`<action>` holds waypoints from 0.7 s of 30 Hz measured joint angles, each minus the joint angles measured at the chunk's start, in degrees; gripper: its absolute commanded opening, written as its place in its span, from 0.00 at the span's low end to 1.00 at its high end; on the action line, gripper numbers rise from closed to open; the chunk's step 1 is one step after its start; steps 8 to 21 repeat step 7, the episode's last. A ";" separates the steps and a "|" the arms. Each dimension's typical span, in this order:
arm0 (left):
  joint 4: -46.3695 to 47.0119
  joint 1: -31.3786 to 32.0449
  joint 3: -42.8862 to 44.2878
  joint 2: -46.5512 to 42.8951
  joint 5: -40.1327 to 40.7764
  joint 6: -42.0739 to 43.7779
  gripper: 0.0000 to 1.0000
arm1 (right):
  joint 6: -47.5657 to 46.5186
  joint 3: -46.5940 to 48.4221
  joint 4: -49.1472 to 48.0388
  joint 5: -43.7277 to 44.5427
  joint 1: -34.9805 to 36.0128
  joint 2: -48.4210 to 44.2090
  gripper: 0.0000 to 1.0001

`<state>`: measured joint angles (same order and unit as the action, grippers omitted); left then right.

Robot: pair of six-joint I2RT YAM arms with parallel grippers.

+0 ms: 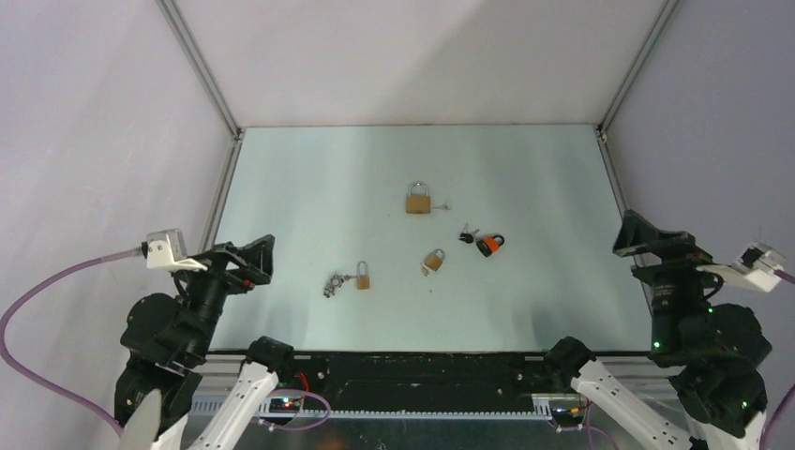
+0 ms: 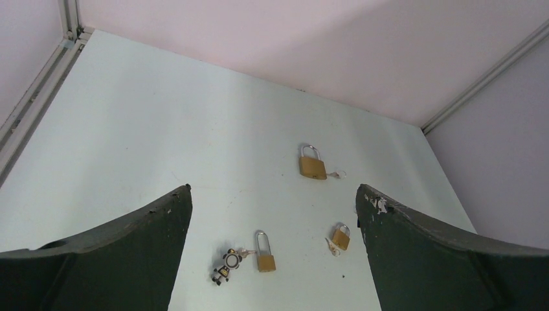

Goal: Lock with the key
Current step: Reset both arms

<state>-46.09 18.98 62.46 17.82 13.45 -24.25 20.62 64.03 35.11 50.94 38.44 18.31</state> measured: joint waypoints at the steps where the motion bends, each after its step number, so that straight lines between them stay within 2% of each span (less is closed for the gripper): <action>1: -0.11 0.00 0.00 -0.24 0.02 0.31 1.00 | 0.00 0.04 0.48 0.83 -0.04 -1.05 1.00; 21: -0.66 0.00 0.00 -1.07 0.22 0.83 1.00 | 0.33 0.11 2.23 3.04 -0.02 -2.40 0.99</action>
